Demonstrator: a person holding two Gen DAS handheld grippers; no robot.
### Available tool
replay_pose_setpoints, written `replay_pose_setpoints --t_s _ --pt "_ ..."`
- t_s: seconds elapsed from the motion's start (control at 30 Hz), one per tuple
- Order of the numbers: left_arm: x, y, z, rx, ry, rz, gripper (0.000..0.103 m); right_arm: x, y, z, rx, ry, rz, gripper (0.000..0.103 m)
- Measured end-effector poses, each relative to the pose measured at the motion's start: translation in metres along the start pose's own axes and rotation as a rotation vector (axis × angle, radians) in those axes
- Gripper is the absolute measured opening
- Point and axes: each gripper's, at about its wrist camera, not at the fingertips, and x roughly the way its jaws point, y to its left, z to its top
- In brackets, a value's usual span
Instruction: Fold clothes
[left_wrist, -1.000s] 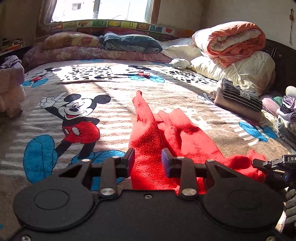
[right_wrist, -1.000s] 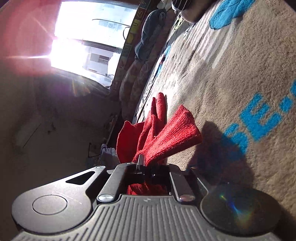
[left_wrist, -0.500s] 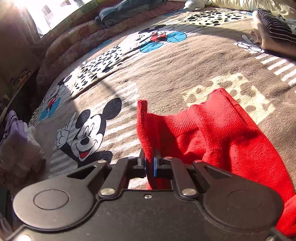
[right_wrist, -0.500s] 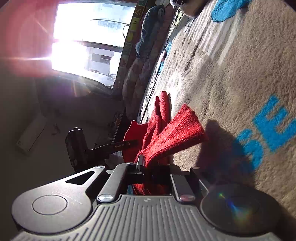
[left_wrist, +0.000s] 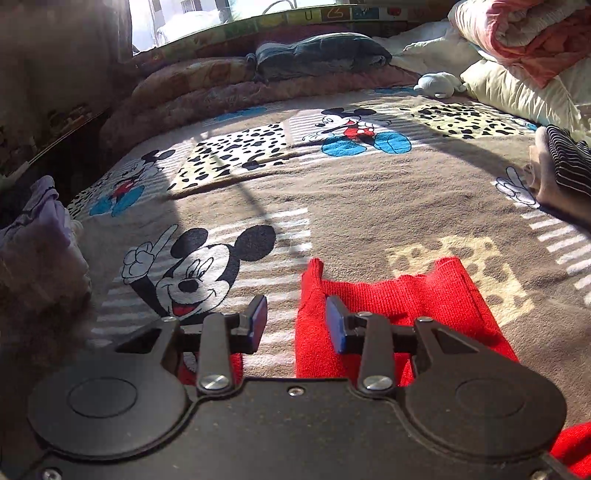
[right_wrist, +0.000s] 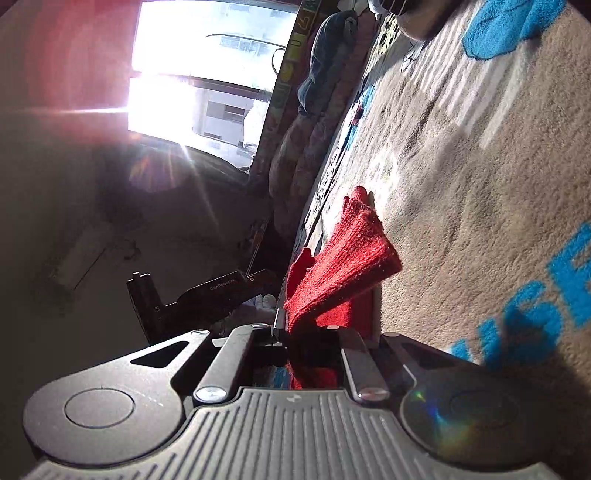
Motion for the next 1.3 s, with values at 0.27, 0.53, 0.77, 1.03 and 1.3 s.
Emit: replay_pose_setpoints --t_s 0.27,0.53,0.77,1.03,1.3 --pt "0.047 -0.017 -0.026 0.034 0.133 -0.064 0.016 -0.018 0.003 0.004 0.016 -0.069 0.125 0.011" --pt "0.057 -0.011 -0.023 0.016 0.09 -0.045 0.014 -0.01 0.003 0.006 -0.004 -0.037 0.106 0.011" --pt "0.066 0.0 -0.011 -0.036 0.072 -0.11 0.012 0.002 -0.005 0.006 0.021 -0.018 0.052 0.011" --pt "0.063 0.001 -0.004 -0.027 0.084 -0.19 0.017 0.007 -0.014 0.003 0.035 -0.009 0.011 0.011" --pt "0.072 -0.038 -0.023 0.128 0.11 -0.094 0.004 0.006 -0.014 -0.003 0.027 -0.012 -0.006 0.011"
